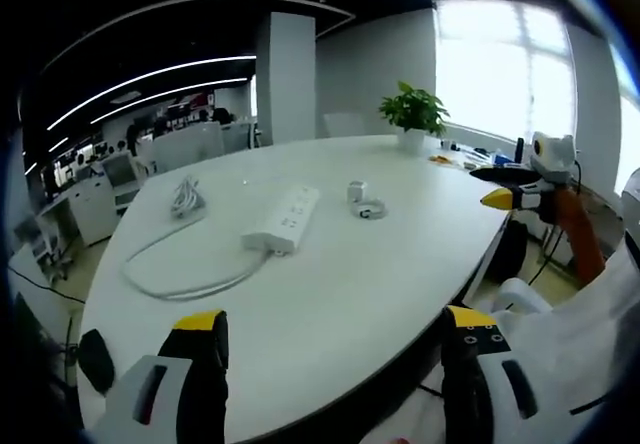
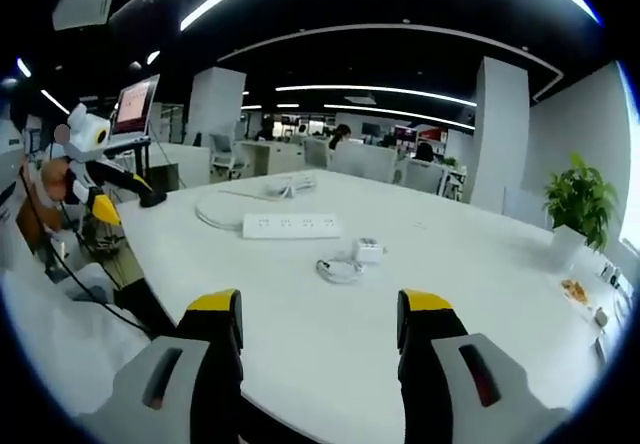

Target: Straighten the power strip on the desk, plug the charger into it

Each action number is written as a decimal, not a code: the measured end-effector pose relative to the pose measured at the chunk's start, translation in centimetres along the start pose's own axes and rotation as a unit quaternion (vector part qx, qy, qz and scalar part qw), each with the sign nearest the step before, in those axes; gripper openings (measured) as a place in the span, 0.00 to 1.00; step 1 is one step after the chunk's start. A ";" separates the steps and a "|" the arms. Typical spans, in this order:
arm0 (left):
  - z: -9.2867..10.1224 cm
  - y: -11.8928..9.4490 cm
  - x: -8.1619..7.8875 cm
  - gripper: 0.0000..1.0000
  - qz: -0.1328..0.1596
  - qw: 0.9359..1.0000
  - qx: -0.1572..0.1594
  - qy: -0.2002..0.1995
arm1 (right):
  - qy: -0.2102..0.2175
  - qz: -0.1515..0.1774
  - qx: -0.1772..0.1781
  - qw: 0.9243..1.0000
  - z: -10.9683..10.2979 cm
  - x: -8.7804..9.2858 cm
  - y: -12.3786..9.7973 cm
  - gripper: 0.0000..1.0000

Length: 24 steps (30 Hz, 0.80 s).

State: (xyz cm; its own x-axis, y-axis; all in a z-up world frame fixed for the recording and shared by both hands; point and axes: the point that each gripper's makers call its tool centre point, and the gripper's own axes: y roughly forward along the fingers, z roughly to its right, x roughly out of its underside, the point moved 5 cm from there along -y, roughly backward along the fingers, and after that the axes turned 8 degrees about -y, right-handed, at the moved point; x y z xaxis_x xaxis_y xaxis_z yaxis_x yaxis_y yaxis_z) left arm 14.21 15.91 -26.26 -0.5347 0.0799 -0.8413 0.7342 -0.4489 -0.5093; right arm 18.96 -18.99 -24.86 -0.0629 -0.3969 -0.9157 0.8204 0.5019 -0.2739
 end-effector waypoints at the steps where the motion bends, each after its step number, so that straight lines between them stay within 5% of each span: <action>1: 0.0 0.0 0.0 0.88 -0.001 1.000 -0.001 0.001 | -0.001 -0.001 0.000 1.000 0.0 0.0 0.0 0.62; 10: 0.0 0.0 -0.2 0.88 -0.005 1.000 -0.005 0.008 | -0.055 -0.037 0.022 0.998 -0.3 0.4 0.9 0.57; 21: -0.4 -0.6 -0.8 0.89 0.009 1.000 -0.013 0.002 | -0.054 -0.036 0.005 0.998 -0.8 0.2 1.1 0.55; 24: -0.2 -0.7 -1.1 0.89 0.009 1.000 -0.011 0.005 | -0.040 -0.014 -0.002 0.999 -0.8 -0.5 0.8 0.56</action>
State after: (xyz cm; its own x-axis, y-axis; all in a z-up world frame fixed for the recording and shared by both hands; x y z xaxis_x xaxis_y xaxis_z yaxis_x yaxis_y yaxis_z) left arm 14.39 16.27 -25.01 -0.5172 0.0819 -0.8519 0.7529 -0.4298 -0.4984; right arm 19.16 -17.76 -24.81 -0.0393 -0.4713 -0.8811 0.8165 0.4932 -0.3002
